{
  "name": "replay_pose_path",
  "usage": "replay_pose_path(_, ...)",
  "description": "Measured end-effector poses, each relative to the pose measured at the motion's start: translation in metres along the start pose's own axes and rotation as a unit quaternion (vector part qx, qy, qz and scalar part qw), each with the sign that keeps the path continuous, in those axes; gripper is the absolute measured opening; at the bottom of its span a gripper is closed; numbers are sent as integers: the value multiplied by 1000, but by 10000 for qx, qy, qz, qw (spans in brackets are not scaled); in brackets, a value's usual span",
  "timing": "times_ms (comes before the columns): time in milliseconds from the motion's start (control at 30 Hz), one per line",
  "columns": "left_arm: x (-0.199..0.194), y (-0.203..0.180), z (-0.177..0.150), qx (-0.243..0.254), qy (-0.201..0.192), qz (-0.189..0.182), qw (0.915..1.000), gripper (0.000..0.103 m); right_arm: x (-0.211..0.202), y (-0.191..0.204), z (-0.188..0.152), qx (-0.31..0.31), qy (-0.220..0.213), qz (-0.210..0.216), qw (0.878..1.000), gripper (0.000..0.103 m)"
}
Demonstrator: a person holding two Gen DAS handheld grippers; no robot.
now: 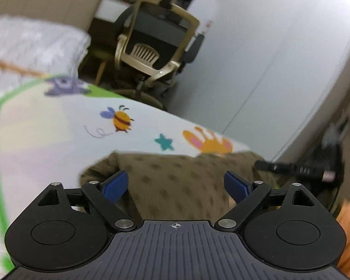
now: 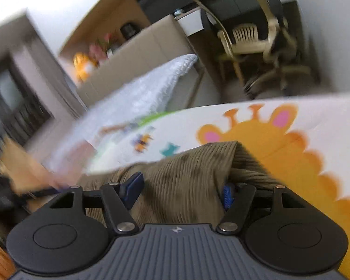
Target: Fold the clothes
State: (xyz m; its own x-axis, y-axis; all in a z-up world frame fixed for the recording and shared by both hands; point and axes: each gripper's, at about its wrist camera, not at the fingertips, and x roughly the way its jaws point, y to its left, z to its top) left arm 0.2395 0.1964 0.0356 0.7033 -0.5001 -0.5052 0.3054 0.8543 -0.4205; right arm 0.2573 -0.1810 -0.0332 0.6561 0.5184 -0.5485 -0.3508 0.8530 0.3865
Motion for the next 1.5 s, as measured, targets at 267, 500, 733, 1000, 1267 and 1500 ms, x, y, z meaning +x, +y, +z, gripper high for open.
replay_pose_path(267, -1, -35, 16, 506, -529, -435, 9964, 94, -20, 33, 3, -1347, -876, -1241, 9792, 71)
replay_pose_path(500, 96, -37, -12, 33, 207, -494, 9986, 95, 49, 57, -15, -1576, -201, -1215, 9798, 70)
replay_pose_path(733, 61, -14, -55, -411, 321, -668, 9964, 95, -1, 41, -73, -1565, 291, -1027, 9819, 83)
replay_pose_path(1000, 12, -33, -66, -367, -85, -167, 9992, 95, -47, 46, -84, -1543, -151, -1276, 9796, 89)
replay_pose_path(1267, -2, -48, -73, -440, -278, -185, 9985, 97, -38, 74, -91, -1146, -322, -118, 9928, 97)
replay_pose_path(1500, -25, -12, -90, -1072, -266, 155, 9938, 97, -21, 65, -108, -910, -124, 46, 9958, 103)
